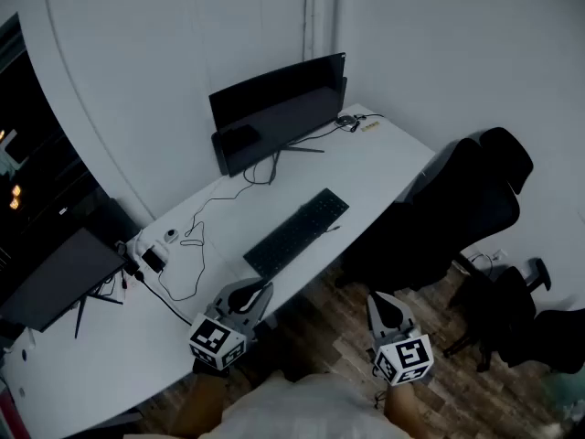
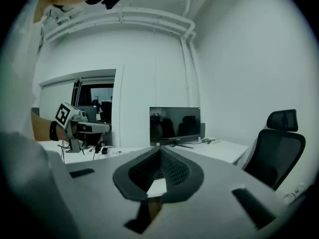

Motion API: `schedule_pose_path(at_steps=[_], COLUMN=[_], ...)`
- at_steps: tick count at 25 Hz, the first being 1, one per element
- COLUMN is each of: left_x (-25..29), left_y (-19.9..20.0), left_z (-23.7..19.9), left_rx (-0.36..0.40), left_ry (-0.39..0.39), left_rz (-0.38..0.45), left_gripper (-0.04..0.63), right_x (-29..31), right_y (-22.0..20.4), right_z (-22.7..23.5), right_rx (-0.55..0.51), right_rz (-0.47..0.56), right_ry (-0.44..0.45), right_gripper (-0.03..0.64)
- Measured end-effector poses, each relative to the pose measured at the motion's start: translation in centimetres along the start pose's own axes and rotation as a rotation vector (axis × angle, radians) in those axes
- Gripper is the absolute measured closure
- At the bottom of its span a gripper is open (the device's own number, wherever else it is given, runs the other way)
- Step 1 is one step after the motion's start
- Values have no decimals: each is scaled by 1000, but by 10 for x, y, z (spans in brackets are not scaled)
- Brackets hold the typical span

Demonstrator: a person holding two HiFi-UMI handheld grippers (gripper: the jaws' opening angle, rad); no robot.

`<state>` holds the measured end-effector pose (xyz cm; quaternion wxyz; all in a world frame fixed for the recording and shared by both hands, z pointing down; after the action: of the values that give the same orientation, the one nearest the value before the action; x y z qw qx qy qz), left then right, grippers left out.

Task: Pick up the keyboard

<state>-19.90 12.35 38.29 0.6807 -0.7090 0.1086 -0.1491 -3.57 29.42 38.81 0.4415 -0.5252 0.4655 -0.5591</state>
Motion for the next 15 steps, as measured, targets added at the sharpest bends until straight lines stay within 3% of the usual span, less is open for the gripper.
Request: schedule_pose_path(at_steps=[7,15], left_x=[-21,-30], left_y=[-3,4], left_z=[-37,-66], left_rx=[-24,-29], left_ry=[-52,-61], left_rz=[3,16], left_gripper=[565,565], right_x=[30,49], right_y=[8,8], right_z=[-31,-52], right_rx=[-5,3], right_rz=[19,20], right_ry=[-26,-52], right_gripper=[617,617])
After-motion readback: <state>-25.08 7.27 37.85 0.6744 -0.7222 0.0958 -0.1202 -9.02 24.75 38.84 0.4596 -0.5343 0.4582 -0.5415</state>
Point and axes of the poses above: the fingertips, and each gripper's own axes: x forward along the fingers, z to its right, y out of its top, the point moved 3 cm from there along -x, backward along the fingers, and after that the axes turned 15 degrees about y, right-handed, at the moved point
